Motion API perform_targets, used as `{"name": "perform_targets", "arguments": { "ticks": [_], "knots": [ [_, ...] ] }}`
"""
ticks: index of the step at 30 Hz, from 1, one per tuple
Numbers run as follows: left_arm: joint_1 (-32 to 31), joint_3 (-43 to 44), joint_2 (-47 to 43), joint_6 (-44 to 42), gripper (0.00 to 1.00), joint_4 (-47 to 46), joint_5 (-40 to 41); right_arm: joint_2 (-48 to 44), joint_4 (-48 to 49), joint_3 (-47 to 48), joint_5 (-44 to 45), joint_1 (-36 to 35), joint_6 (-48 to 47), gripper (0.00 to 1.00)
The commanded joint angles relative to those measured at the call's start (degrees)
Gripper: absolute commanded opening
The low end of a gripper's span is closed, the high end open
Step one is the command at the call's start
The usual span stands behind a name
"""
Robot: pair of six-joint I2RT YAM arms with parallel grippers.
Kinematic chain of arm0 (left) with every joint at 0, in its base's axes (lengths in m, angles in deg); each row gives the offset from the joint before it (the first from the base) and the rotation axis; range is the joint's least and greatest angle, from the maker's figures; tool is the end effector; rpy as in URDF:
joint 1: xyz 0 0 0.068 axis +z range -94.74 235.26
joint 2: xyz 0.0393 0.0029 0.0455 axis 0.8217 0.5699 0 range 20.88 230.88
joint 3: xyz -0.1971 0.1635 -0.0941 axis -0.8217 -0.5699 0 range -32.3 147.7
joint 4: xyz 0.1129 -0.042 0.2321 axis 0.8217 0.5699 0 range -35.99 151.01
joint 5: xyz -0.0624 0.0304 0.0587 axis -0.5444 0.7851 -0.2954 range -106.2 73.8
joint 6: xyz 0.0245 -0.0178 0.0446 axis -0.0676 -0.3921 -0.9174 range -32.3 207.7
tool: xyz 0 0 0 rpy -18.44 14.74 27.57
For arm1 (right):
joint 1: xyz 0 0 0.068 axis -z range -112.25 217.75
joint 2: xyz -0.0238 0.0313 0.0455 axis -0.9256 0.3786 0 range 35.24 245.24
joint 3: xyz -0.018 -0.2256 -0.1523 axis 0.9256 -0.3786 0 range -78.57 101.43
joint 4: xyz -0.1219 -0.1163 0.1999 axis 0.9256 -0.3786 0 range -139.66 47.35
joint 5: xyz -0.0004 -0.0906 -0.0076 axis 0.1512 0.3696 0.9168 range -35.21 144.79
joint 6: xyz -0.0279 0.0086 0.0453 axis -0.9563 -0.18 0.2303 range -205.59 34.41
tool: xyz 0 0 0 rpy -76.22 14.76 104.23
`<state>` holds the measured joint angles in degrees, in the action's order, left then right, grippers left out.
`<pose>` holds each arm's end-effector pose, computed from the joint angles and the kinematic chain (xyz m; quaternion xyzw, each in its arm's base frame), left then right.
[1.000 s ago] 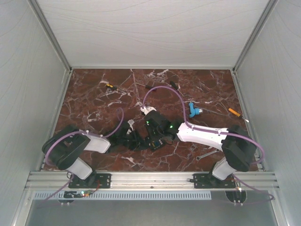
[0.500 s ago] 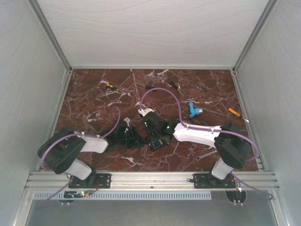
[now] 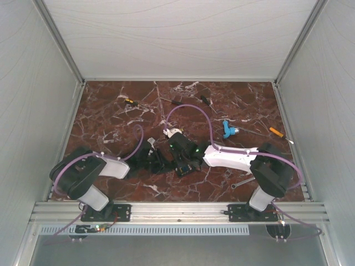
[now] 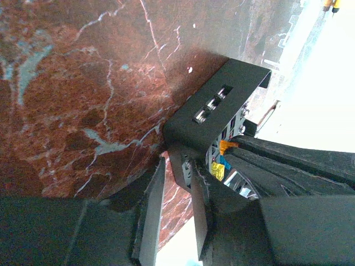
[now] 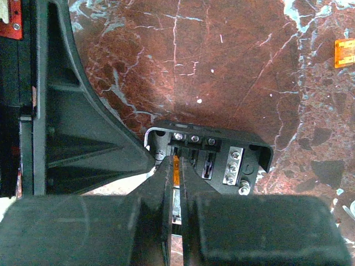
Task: Snap on the fuse box
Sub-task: Install the fuse at the fuse box base.
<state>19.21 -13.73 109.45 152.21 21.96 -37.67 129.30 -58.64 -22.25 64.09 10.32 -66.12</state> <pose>0.1849 -0.1505 0.1018 -0.1379 0.8759 -0.4385 0.1467 0.1844 0.2781 0.1864 -0.2842 0.9039 0.1325 0.2909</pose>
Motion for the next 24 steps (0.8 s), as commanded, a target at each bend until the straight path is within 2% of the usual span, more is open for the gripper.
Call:
{"name": "perform_targets", "arguments": {
  "ticks": [1,24],
  "knots": [
    [0.02,0.36,1.38,0.77,0.25,-1.84,0.89,0.78,1.14,-0.68,2.28,-0.49,2.06,0.00],
    [-0.43,-0.90,2.04,2.26,0.21,-3.70,0.90,0.94,3.95,-2.68,3.76,-0.90,3.37,0.00]
  ]
}}
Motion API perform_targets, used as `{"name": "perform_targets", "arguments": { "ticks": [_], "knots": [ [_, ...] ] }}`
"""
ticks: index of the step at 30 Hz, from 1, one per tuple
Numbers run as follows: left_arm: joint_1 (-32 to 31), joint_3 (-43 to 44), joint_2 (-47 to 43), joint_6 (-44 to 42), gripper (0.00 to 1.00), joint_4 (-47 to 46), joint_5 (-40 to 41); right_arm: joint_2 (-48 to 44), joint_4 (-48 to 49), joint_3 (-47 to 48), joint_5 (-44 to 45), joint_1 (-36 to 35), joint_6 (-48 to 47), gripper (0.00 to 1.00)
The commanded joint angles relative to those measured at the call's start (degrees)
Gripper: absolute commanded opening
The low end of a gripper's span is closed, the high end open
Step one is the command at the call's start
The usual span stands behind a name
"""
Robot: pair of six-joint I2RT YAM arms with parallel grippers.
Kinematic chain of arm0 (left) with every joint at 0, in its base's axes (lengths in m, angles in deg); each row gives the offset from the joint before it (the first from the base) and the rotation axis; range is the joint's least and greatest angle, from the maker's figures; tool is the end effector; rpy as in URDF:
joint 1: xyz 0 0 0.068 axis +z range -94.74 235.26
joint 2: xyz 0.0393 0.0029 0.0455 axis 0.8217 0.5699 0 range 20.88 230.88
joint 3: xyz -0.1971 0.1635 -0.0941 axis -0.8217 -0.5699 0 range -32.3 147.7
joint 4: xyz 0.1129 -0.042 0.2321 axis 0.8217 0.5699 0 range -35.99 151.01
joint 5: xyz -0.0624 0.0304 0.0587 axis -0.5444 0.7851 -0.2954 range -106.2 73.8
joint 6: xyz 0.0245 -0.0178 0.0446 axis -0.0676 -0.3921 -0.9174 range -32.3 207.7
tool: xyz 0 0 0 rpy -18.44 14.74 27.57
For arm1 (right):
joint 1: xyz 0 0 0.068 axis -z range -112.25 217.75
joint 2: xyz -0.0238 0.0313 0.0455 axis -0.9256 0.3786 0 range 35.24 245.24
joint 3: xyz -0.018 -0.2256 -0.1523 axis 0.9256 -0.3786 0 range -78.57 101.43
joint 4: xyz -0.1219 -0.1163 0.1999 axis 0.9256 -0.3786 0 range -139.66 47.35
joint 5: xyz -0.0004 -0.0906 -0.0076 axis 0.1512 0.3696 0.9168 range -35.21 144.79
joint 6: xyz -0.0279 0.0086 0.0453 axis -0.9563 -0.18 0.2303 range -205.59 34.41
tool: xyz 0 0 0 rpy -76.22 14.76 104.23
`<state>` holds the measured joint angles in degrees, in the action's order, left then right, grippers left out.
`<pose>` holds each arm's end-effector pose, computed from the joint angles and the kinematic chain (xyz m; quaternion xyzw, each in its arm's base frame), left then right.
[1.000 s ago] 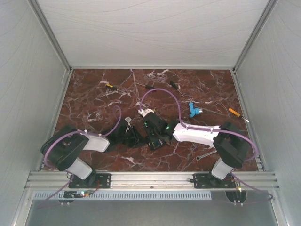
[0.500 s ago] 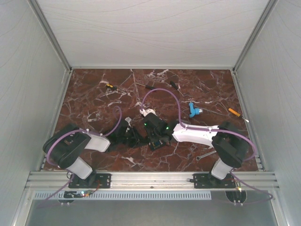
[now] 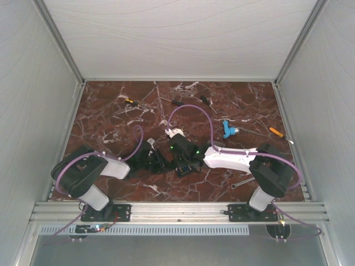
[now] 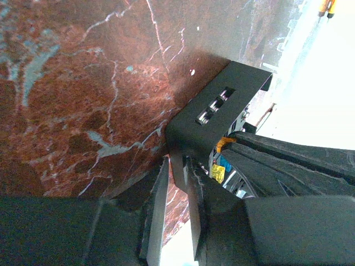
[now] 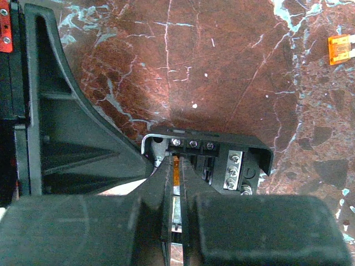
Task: Snap on the fuse box
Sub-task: Install the fuse at the fuse box base.
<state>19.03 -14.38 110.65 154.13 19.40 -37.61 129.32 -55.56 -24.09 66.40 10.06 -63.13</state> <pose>0.1840 -0.1508 0.0985 -0.1497 0.8714 -0.4448 0.1429 0.1835 0.2768 0.1806 -0.2542 0.9078 0.1325 0.3063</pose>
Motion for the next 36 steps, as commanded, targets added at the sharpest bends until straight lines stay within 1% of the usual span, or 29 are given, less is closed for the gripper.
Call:
{"name": "perform_targets", "arguments": {
  "ticks": [1,4,12,18,22,25,29,36],
  "knots": [
    [-0.26,-0.25,0.83,0.35,0.21,-1.16,0.92,0.88,0.73,-0.90,1.38,-0.73,0.19,0.00],
    [-0.25,-0.25,0.75,0.36,0.21,-1.16,0.93,0.65,0.03,-0.93,1.31,-1.08,-0.16,0.00],
    [-0.25,-0.42,0.58,0.39,0.20,-1.27,0.93,0.24,-1.35,0.01,0.17,-1.19,-0.66,0.16],
    [-0.25,-0.42,0.46,0.34,0.20,-1.16,0.95,-0.60,-3.11,1.46,-0.60,-1.18,-0.97,0.21],
    [-0.25,-0.41,0.47,0.36,0.20,-1.16,0.94,-0.44,-7.71,4.72,-0.48,-1.06,-1.13,0.26],
    [-0.25,-0.38,0.48,0.36,0.20,-1.16,0.93,1.08,-12.05,8.19,-0.52,-1.01,-1.63,0.27],
    [-0.25,-0.41,0.41,0.22,0.20,-1.16,0.93,2.38,-15.08,9.98,-0.66,-0.95,-1.03,0.26],
    [-0.25,-0.25,0.48,0.01,0.20,-1.05,0.76,4.97,-18.03,13.05,-0.19,-0.93,-0.84,0.18]
  ]
}}
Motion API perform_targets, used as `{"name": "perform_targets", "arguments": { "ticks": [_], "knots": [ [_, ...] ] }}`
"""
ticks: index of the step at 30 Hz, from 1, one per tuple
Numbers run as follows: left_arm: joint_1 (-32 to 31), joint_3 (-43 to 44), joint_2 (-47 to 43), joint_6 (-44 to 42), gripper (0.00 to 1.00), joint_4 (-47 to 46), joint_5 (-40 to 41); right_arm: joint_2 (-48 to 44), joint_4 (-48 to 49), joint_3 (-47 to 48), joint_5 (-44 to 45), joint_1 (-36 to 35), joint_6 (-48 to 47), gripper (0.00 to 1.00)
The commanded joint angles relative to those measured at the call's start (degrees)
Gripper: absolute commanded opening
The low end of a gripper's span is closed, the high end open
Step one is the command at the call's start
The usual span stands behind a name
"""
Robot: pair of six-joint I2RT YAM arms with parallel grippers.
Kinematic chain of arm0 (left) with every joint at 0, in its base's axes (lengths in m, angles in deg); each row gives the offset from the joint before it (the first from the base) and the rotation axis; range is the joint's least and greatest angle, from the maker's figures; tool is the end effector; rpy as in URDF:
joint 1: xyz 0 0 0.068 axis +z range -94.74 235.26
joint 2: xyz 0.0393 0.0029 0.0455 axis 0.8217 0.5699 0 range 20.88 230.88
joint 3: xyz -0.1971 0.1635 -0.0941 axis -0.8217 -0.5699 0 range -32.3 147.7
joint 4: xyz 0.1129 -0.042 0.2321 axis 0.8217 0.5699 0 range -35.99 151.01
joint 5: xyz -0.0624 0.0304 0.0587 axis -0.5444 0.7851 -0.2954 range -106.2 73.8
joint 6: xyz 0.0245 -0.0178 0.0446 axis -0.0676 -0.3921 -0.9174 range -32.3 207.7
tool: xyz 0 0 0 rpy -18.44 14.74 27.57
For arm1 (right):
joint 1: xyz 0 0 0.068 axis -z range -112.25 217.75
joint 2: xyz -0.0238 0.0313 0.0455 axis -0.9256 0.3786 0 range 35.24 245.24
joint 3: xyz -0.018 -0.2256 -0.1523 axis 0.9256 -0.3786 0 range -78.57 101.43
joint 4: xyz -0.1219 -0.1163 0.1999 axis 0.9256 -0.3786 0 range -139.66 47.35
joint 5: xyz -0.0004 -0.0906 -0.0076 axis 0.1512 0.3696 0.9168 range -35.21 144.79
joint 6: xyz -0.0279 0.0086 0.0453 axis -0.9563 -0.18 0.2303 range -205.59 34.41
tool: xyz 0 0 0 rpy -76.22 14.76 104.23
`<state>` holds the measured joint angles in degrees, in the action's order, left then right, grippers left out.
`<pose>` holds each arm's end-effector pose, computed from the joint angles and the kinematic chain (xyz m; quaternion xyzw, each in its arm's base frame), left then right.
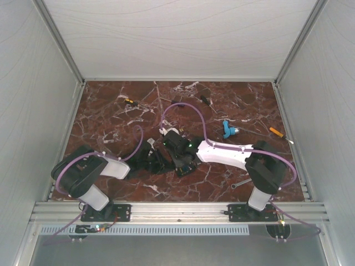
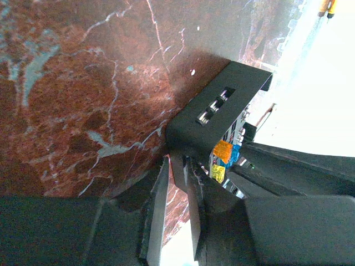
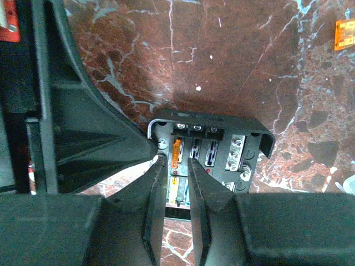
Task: Snap on the fuse box
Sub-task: Install the fuse at the fuse box base.
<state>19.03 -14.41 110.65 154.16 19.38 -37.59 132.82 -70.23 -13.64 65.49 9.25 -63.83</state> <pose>0.1839 -0.1507 0.0984 -0.1501 0.8714 -0.4447 0.1428 0.1872 0.2929 0.1990 -0.2806 0.9207 0.0959 0.2536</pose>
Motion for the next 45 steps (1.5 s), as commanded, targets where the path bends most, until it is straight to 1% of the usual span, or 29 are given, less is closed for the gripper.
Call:
{"name": "perform_targets", "arguments": {
  "ticks": [1,14,20,25,33,40,45],
  "knots": [
    [-0.25,-0.22,0.53,-0.05,0.20,-1.04,0.73,1.73,-3.45,2.79,0.79,-0.12,-0.07,0.18],
    [-0.22,-0.14,0.57,-0.08,0.20,-1.05,0.63,3.75,-4.42,3.93,0.40,-0.04,0.30,0.08],
    [-0.25,-0.22,0.72,-0.10,0.20,-1.28,0.49,5.26,-5.23,3.46,-0.09,0.04,0.09,0.00],
    [-0.25,-0.31,0.84,-0.04,0.20,-1.42,0.49,6.94,-5.17,3.12,-0.61,0.25,-0.47,0.00],
    [-0.25,-0.33,0.64,-0.05,0.20,-1.32,0.62,8.86,-4.44,1.35,-3.60,4.71,-0.97,0.00],
    [-0.25,-0.22,1.01,0.05,0.20,-1.30,0.62,12.41,-4.31,0.99,-3.88,4.80,-0.93,0.00],
    [-0.25,-0.25,1.01,0.14,0.19,-1.33,0.78,14.13,-4.68,-0.09,-2.15,4.70,-2.17,0.00]
  ]
}}
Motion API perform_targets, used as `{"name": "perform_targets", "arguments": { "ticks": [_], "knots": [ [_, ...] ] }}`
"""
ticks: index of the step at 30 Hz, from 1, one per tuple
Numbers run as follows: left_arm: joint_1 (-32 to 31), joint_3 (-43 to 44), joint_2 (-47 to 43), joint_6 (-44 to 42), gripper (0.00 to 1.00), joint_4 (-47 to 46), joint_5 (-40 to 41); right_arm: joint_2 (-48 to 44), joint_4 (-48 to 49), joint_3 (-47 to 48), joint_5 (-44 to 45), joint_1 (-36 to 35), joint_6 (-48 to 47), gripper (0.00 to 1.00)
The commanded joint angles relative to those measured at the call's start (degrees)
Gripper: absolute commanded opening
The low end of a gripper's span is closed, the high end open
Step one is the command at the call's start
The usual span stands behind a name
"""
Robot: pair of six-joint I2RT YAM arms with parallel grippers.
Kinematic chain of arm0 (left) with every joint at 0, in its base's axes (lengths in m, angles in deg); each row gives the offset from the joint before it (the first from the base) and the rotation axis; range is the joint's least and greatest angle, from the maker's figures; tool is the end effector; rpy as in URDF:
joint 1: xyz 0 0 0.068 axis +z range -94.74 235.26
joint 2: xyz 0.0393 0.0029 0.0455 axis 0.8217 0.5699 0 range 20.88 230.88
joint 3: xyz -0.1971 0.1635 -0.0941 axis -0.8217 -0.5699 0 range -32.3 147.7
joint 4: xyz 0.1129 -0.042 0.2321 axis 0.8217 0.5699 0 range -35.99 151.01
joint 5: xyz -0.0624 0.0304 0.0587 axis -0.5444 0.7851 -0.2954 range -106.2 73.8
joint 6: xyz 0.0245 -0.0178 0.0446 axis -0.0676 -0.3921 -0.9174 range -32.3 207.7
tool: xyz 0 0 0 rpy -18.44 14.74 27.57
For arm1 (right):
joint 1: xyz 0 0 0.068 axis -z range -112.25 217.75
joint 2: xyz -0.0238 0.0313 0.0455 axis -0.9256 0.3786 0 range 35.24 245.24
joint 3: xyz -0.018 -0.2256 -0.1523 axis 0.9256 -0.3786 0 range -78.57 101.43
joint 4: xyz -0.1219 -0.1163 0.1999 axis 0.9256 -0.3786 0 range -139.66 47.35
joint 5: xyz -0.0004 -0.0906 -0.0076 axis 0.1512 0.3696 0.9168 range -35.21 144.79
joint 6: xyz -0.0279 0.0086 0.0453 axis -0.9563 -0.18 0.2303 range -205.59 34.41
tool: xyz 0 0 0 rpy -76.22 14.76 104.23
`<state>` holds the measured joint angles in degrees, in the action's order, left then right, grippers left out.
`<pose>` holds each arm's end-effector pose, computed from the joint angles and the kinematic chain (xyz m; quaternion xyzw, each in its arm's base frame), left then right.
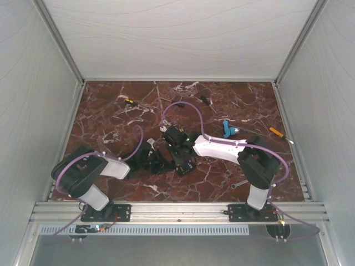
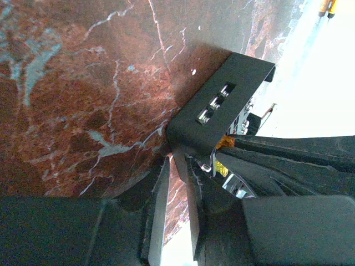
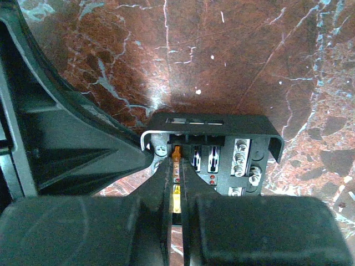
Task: Snap on the fuse box
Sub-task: Install the fuse at the fuse box base.
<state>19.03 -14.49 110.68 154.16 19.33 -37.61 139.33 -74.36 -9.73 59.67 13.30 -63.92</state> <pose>0.1836 -0.1505 0.0981 -0.1501 0.8716 -0.4445 0.1424 0.2128 0.2926 0.1765 -0.2681 0.9416 0.0901 0.1828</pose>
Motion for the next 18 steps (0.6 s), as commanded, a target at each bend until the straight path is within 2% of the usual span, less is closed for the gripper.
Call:
{"name": "perform_targets", "arguments": {
  "ticks": [1,6,13,18],
  "knots": [
    [-0.25,-0.22,0.98,0.16,0.19,-1.32,0.83,7.35,-0.64,-3.93,3.87,0.28,-2.51,0.00],
    [-0.25,-0.39,-0.21,0.10,0.20,-0.72,1.30,1.61,-0.11,-2.77,3.70,-2.09,-4.53,0.00],
    [-0.04,-1.13,-5.63,-0.59,0.28,2.92,3.84,-5.24,0.52,-0.33,1.67,-2.14,-4.80,0.21],
    [1.33,-1.16,-9.13,-1.99,0.34,5.22,4.70,-7.03,1.50,0.15,0.79,-1.14,-4.43,0.25]
  ]
}}
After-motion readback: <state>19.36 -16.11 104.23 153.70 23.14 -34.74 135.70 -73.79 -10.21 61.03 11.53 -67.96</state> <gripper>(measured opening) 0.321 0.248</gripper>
